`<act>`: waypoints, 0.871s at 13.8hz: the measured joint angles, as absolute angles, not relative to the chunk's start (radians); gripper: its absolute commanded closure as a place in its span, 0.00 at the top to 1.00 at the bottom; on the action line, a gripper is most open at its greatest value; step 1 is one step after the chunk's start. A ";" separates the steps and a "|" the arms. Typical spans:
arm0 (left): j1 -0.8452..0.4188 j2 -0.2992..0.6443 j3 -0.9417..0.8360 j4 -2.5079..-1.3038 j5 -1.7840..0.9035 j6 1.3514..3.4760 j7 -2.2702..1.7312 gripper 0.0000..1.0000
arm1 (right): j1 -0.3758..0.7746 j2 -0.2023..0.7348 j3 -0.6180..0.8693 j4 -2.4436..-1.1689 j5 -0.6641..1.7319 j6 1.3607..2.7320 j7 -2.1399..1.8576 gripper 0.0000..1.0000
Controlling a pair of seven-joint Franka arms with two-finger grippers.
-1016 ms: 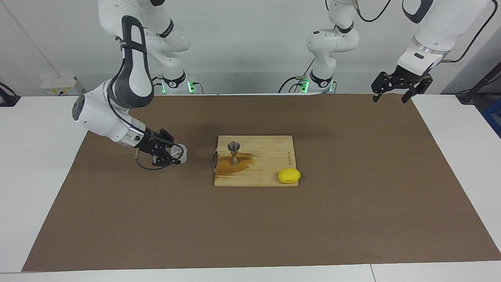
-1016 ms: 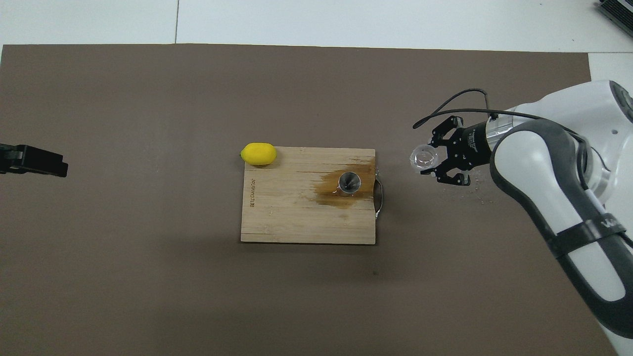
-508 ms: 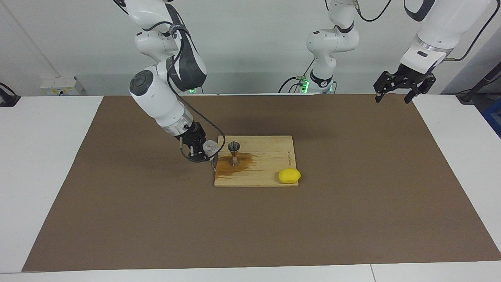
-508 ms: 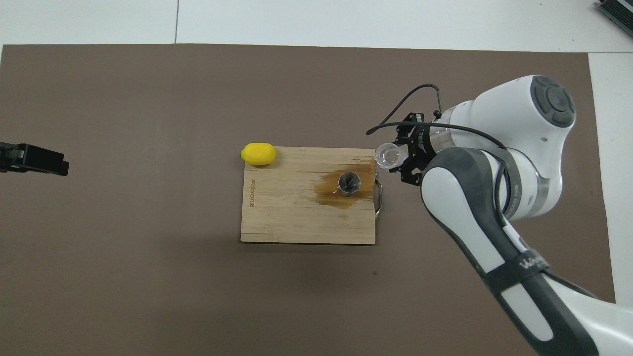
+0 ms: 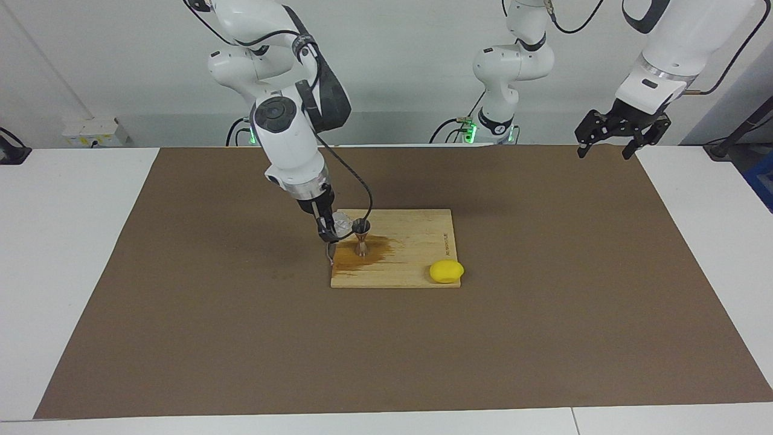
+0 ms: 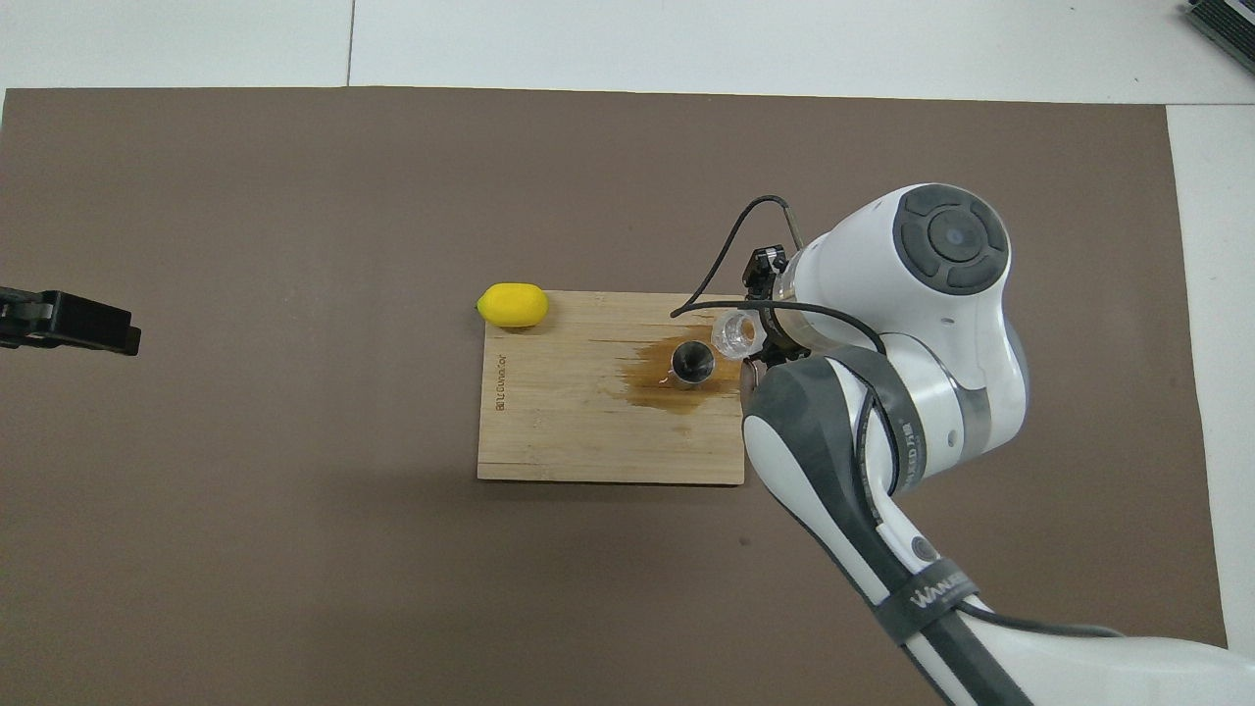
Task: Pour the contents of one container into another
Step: 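Tilt the clear glass over the metal cup with the right gripper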
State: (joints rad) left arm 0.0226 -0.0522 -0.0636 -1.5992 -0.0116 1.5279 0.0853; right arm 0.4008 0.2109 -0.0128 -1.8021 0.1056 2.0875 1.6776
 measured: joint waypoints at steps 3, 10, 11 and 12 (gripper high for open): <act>0.023 -0.052 -0.065 -1.599 -0.012 1.525 0.085 1.00 | 0.436 0.211 -0.013 -1.801 0.010 2.087 1.679 0.00; 0.023 -0.052 -0.065 -1.599 -0.012 1.524 0.085 1.00 | 0.505 0.211 -0.013 -1.798 -0.164 2.087 1.680 0.00; 0.023 -0.052 -0.065 -1.599 -0.012 1.524 0.085 1.00 | 0.508 0.211 -0.012 -1.798 -0.185 2.087 1.680 0.00; 0.023 -0.052 -0.065 -1.599 -0.012 1.524 0.085 1.00 | 0.509 0.210 -0.011 -1.798 -0.208 2.087 1.680 0.00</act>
State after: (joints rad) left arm 0.0226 -0.0522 -0.0654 -1.5992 -0.0116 1.5240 0.0853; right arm 0.5086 0.2103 -0.0110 -1.7979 -0.2078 2.0874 1.6800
